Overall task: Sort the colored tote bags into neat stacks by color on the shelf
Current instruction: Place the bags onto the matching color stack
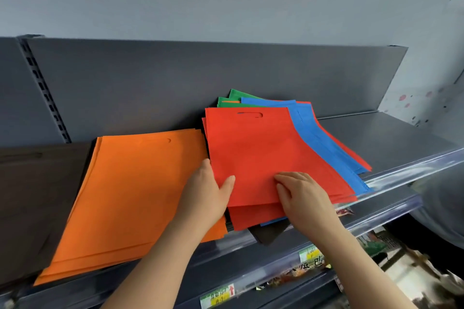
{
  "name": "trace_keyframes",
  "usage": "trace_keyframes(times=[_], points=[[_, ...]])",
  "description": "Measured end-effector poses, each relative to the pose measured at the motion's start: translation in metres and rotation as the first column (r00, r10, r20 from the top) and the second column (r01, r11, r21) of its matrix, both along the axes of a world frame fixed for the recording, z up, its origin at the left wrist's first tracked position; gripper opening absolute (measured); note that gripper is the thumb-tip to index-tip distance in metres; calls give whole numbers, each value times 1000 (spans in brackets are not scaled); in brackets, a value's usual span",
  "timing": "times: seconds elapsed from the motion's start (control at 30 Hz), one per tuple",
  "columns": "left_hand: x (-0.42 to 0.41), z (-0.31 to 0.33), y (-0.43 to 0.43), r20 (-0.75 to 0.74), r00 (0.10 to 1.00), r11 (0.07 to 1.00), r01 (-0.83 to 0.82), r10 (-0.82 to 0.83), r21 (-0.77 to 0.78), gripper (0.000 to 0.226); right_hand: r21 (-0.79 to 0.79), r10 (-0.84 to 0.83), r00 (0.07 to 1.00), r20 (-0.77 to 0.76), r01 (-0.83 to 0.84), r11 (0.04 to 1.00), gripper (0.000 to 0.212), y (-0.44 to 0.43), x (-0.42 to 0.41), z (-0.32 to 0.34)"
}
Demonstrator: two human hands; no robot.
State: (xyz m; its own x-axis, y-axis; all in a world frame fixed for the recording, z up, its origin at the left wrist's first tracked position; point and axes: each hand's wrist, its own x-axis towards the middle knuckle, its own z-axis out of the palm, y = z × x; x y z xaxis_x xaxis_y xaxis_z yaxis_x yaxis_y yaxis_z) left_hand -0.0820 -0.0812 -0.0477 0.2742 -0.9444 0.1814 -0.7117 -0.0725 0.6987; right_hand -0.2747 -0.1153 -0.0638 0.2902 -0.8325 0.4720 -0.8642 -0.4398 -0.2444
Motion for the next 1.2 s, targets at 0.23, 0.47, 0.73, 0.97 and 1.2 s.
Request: trace_keyframes(times=[0.23, 0.47, 0.73, 0.97, 1.2], points=[[10, -4, 1, -40, 994, 993, -97, 100, 67, 53, 169, -250, 968, -9, 248, 954, 25, -25, -41, 13], [9, -1, 3, -127, 975, 981, -171, 181, 89, 49, 136, -114, 993, -2, 113, 984, 27, -19, -31, 6], [20, -3, 2, -212, 955, 978, -199, 209, 69, 41, 233, -301, 948, -105, 318, 919, 30, -20, -34, 18], [15, 0, 8, -107, 972, 977, -202, 208, 61, 46, 304, -306, 941, 141, 253, 918, 54, -16, -28, 23], [19, 8, 16, -137, 975, 985, -170, 173, 30, 47, 321, -291, 933, 211, 214, 922, 25, -12, -27, 23]])
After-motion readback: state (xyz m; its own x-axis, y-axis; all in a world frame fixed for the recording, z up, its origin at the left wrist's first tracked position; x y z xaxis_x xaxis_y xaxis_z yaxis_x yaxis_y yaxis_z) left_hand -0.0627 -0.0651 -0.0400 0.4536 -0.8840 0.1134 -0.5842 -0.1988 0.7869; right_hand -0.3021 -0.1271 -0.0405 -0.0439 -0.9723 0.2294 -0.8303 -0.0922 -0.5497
